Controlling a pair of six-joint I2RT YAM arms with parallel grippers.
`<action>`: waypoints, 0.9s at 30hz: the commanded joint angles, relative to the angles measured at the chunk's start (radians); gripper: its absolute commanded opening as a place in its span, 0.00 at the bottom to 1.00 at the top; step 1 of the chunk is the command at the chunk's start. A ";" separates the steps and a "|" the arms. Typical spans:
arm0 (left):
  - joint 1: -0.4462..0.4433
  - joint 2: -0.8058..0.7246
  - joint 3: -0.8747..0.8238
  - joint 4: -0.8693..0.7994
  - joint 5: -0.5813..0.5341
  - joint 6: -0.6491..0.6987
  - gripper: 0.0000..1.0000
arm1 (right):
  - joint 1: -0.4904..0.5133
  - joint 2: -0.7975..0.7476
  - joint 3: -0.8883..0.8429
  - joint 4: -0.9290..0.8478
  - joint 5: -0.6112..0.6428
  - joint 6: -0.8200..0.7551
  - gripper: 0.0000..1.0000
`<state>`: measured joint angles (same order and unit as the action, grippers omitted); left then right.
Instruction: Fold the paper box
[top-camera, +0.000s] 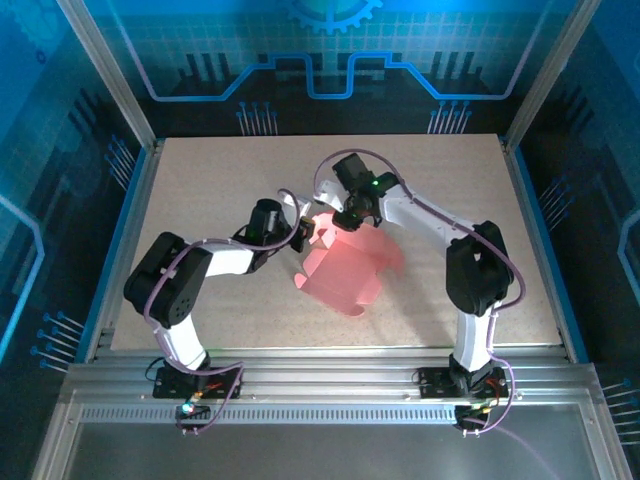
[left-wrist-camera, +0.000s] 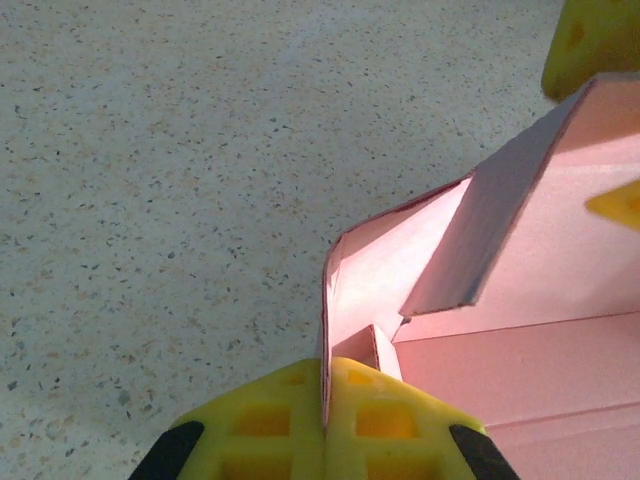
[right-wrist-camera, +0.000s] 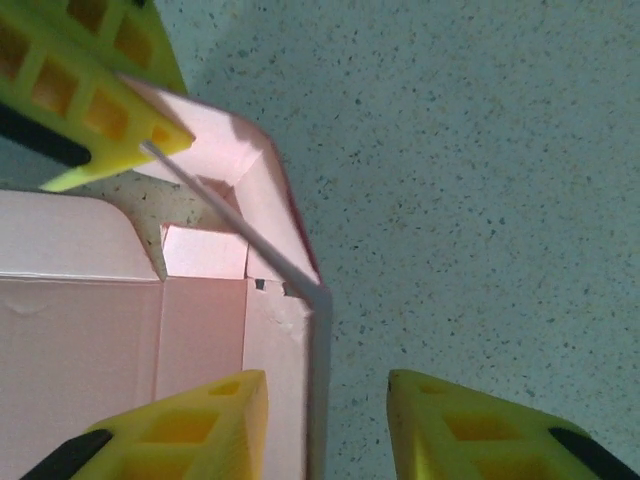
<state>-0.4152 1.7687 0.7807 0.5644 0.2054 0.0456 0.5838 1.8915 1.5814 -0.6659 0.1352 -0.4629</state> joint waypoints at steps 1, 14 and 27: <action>-0.021 -0.023 -0.055 0.039 -0.079 0.057 0.00 | -0.006 -0.077 -0.025 -0.005 -0.061 0.031 0.38; -0.027 -0.025 -0.077 0.067 -0.099 0.077 0.00 | -0.230 -0.174 -0.072 0.054 -0.510 0.390 0.49; -0.028 -0.026 -0.067 0.053 -0.092 0.077 0.00 | -0.242 -0.002 0.059 -0.139 -0.489 0.319 0.41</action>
<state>-0.4370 1.7565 0.7254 0.6491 0.1265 0.1066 0.3408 1.8797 1.6005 -0.7448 -0.3023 -0.1276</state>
